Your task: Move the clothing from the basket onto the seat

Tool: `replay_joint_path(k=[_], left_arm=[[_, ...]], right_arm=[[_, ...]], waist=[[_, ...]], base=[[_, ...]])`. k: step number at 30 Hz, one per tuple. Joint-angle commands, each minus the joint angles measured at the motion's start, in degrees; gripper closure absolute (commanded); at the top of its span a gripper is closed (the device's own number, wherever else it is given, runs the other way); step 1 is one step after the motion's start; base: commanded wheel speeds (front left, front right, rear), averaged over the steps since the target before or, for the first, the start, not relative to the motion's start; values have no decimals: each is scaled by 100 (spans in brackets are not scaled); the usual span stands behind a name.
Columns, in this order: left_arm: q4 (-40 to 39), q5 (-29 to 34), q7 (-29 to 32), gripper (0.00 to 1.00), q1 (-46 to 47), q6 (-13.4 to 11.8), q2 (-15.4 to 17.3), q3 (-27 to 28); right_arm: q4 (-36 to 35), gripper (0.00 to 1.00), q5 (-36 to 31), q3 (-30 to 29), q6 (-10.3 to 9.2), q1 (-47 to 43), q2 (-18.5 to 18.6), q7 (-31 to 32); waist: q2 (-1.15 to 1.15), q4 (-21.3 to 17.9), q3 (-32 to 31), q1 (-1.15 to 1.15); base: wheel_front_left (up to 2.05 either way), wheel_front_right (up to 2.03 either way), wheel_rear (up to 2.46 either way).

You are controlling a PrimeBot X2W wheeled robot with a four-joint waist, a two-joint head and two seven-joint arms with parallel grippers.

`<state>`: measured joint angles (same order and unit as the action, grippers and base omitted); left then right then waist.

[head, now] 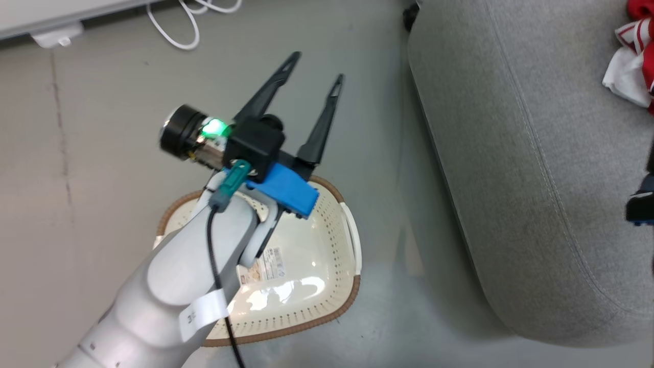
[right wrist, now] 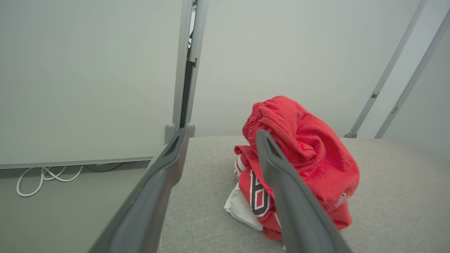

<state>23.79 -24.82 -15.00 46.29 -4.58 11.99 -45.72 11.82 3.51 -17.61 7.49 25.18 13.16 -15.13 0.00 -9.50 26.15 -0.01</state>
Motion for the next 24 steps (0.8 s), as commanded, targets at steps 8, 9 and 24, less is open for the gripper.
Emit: replay_joint_path(k=[8,9,24], left_arm=[[-476,403,-20,0,-1207,-138,64,1383],[-521,457,-20,0,-1349,-125,56,1526],[-1214,1289,-21,0,-2969,415,-480,3378]], right_arm=[[-77,0,67,747,1,-273,-268,-2],[-68,0,71,820,1,-287,-289,-2],[51,0,256,1572,1,-806,-650,-2]], waist=[[0,579,-913,1],[0,625,-987,1],[0,1150,-1805,1]], base=[[0,0,0],[0,0,0],[0,0,0]])
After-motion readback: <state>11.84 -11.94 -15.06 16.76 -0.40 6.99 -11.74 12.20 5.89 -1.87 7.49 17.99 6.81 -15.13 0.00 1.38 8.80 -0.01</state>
